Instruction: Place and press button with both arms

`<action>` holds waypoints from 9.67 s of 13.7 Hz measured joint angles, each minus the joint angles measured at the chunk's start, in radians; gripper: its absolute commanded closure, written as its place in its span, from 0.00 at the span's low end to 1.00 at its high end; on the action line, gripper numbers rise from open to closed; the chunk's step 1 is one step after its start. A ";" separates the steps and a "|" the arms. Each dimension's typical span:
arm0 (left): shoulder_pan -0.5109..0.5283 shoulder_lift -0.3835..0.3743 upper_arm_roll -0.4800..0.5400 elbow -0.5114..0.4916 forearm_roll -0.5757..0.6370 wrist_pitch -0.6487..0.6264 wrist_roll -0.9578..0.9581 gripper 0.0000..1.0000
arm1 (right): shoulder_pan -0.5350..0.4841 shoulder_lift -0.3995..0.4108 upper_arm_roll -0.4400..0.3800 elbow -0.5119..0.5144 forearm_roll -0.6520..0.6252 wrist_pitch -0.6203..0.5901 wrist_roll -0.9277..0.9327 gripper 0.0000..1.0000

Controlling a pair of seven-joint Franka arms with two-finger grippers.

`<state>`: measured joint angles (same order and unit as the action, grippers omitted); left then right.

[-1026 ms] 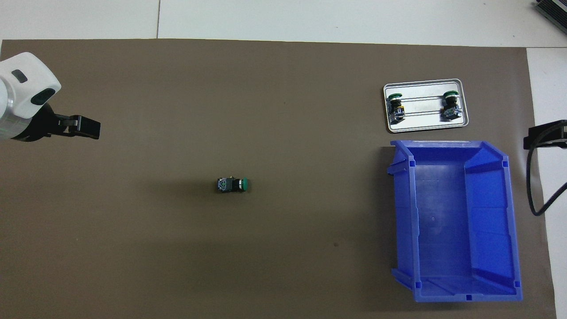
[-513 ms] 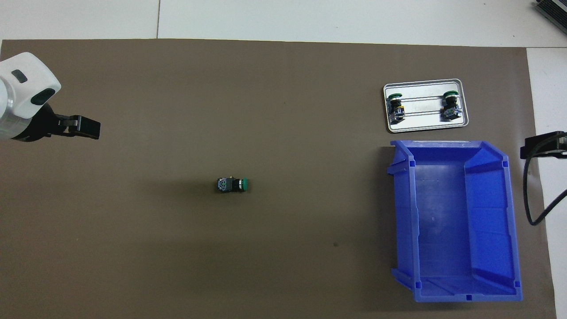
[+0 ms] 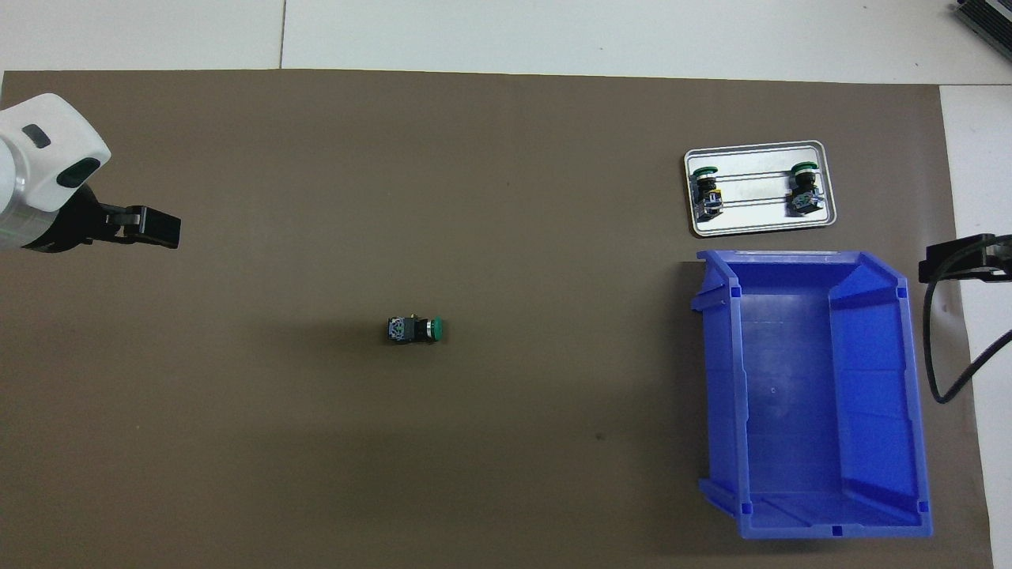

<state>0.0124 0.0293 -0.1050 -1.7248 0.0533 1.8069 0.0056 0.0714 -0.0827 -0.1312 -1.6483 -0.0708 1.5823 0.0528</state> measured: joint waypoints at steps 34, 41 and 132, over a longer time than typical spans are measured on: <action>-0.351 0.068 -0.024 -0.340 -0.227 0.452 0.990 0.19 | -0.014 0.000 0.030 0.000 0.001 0.000 0.000 0.00; -0.412 0.170 -0.024 -0.398 -0.227 0.576 0.998 0.19 | -0.014 0.000 0.030 0.000 0.001 0.000 0.000 0.00; -0.001 0.155 -0.020 -0.718 -1.853 0.187 2.560 1.00 | -0.017 0.000 0.030 0.000 0.047 0.000 0.000 0.00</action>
<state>0.0112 0.1842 -0.1246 -2.4430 -1.7996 1.9941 2.5657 0.0548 -0.0826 -0.1008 -1.6487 -0.0241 1.5823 0.0529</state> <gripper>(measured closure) 0.665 0.000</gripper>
